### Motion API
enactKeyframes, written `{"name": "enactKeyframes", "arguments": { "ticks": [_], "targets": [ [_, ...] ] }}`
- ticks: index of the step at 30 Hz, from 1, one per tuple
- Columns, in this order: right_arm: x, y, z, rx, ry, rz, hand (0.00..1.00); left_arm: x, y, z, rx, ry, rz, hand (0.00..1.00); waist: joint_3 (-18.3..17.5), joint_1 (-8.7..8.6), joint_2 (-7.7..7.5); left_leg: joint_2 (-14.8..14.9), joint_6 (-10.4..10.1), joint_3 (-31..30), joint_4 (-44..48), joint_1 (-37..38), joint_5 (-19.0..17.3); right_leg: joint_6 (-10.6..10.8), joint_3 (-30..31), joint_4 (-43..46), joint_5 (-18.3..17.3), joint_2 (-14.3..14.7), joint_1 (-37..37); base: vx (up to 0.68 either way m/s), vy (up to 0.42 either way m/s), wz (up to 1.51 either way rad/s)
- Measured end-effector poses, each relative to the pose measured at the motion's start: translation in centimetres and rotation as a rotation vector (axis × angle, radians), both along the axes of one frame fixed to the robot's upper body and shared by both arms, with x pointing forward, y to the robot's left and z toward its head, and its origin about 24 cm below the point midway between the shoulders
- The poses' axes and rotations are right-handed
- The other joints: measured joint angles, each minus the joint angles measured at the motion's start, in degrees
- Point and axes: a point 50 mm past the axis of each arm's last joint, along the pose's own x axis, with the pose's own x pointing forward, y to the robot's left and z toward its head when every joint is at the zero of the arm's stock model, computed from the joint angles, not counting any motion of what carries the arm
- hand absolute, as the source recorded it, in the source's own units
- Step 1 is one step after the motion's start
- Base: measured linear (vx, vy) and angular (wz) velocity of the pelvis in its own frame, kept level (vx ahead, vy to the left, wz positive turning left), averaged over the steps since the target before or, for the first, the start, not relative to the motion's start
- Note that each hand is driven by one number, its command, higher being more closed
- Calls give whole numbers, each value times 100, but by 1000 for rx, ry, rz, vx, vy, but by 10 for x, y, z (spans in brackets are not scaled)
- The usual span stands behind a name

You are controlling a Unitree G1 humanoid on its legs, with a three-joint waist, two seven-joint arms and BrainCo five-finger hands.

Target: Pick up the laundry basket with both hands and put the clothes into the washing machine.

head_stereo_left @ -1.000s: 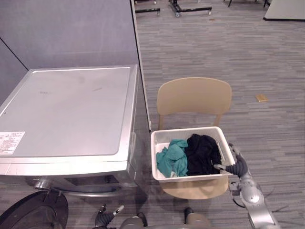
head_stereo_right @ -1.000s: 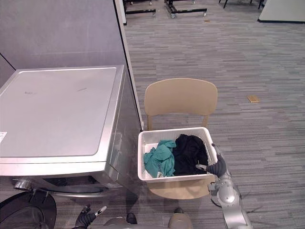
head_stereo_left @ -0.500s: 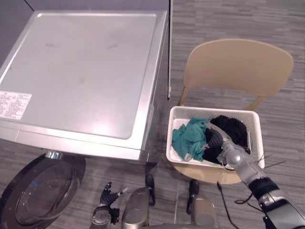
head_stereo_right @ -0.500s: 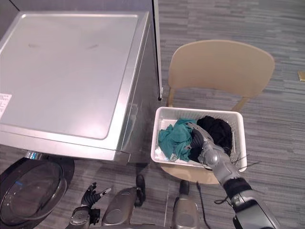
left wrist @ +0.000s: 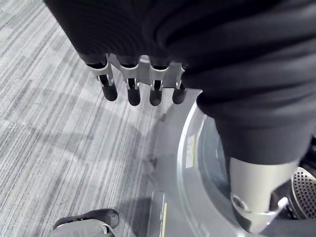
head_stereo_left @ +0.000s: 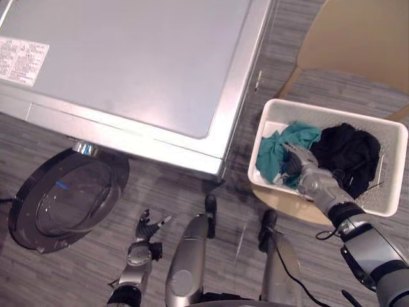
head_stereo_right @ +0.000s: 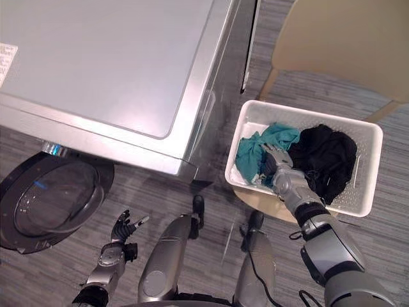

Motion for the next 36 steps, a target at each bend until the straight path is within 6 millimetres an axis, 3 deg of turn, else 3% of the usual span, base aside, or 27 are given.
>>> {"name": "enactKeyframes", "arguments": {
  "ticks": [8,12,16,19,22,24,29,36],
  "targets": [
    [10,8,15,59,-84,-49,100,10,-14,8,-66,-66,14,0,1,1,-3,21,-82,56,-217,-60,146,-56,-142,46,-35,-108,-111,-5,-31,10],
    [6,12,17,252,-121,-75,100,11,-18,9,-81,-80,13,0,22,1,-36,30,11,84,-317,18,288,-41,-134,39,-25,-94,-79,117,-51,0],
    [-11,10,11,534,-189,-136,100,9,-20,7,-88,-74,13,0,77,-46,-124,77,8,89,-315,357,283,-43,-140,-69,-25,-38,291,107,-35,-5],
    [-22,6,26,741,-328,-166,100,8,-17,9,-87,-83,25,0,121,-177,-202,129,-10,101,-331,642,196,-44,-131,-267,-25,44,637,45,-7,-6],
    [-36,3,27,891,-407,-210,100,6,-14,8,-88,-66,39,0,119,-210,-278,142,-21,161,-418,933,155,-42,-94,-384,-25,96,896,5,-3,-12],
    [-52,6,18,1062,-438,-250,100,-7,-8,2,-66,-27,48,0,14,-325,-423,161,-30,282,-542,1251,93,-17,-3,-603,-8,160,1160,8,-4,-27],
    [-88,5,3,1279,-503,-349,100,-42,-1,-18,-50,106,78,0,-442,-512,-701,222,-47,576,-810,1718,11,38,238,-1232,248,287,1601,72,19,-34],
    [-116,5,23,1467,-650,-277,100,-76,10,-31,-50,198,160,0,-1042,-600,-739,221,-62,941,-1005,2431,-164,99,567,-1787,415,337,2240,89,18,-30]
  ]
}}
